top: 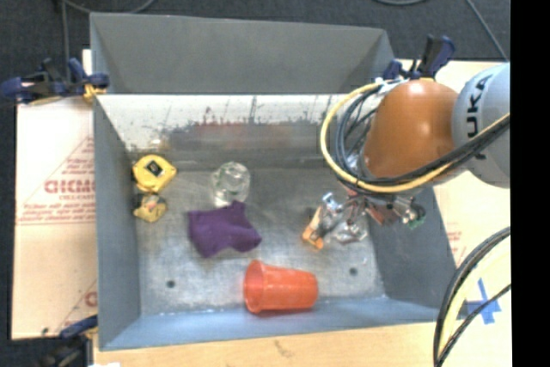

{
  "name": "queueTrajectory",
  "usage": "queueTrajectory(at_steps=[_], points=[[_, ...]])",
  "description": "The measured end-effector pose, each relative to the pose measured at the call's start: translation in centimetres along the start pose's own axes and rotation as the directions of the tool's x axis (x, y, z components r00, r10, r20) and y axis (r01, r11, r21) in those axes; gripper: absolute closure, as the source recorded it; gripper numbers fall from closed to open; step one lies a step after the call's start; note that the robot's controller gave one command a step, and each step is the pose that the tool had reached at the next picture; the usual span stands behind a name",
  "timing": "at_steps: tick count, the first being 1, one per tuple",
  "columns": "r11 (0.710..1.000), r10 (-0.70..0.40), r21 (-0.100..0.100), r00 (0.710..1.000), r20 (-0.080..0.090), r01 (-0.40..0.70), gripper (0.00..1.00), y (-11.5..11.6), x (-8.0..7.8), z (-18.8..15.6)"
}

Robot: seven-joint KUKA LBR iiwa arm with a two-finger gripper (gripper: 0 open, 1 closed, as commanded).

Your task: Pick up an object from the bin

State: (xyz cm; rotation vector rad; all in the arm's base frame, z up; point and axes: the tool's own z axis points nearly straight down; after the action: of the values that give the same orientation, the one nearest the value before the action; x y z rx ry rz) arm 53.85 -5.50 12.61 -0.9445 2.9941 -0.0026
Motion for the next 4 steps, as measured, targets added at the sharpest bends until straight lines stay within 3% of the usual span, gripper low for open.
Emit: queueTrajectory(at_steps=[1, 2, 3, 4], points=[[1.0, 0.017, -0.005, 1.0, -0.005, -0.017, 1.0, 0.1, 0.2, -4.9], [1.0, 0.023, -0.001, 1.0, 0.003, -0.023, 0.0, 0.5, 0.4, -4.5], [1.0, 0.026, -0.001, 1.0, 0.003, -0.026, 0.0, 0.6, 0.6, -2.3], [0.998, -0.065, -0.002, 0.998, -0.01, 0.065, 1.0, -4.0, -5.0, 4.8]])
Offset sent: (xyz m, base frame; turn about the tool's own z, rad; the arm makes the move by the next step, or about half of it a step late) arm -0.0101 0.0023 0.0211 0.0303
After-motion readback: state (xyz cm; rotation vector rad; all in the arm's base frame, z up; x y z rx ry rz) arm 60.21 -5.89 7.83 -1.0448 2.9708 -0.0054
